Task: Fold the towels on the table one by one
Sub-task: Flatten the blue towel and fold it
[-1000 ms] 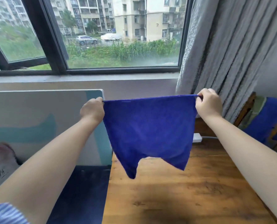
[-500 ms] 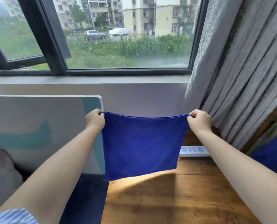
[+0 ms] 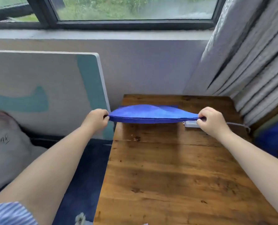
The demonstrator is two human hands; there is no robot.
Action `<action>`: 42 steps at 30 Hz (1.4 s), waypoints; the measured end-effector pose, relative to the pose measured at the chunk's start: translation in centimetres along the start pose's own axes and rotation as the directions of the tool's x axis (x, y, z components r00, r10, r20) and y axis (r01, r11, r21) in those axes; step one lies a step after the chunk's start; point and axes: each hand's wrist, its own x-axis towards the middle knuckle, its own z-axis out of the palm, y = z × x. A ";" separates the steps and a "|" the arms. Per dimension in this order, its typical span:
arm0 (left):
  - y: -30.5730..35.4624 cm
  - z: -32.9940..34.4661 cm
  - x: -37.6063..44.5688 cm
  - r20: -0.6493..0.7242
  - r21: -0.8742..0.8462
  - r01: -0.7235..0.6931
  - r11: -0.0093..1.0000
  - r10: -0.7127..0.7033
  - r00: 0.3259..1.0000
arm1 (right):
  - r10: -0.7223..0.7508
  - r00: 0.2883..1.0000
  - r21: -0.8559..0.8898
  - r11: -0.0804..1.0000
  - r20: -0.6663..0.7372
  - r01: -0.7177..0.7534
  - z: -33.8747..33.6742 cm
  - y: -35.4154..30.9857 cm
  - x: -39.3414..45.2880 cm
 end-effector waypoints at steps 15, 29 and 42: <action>-3.8 15.3 -15.0 0.784 0.416 -0.617 0.668 0.080 0.616 | -0.093 0.784 -0.367 0.846 0.614 0.387 9.3 3.1 -22.8; -4.8 19.3 -18.6 0.704 0.336 -0.536 0.774 0.171 0.689 | 0.016 0.807 -0.382 0.887 0.590 0.261 11.9 1.7 -26.9; 3.6 24.8 -4.8 0.312 0.140 -0.093 0.986 0.045 0.949 | 0.007 0.892 -0.169 0.983 0.453 0.078 23.2 -0.5 -9.5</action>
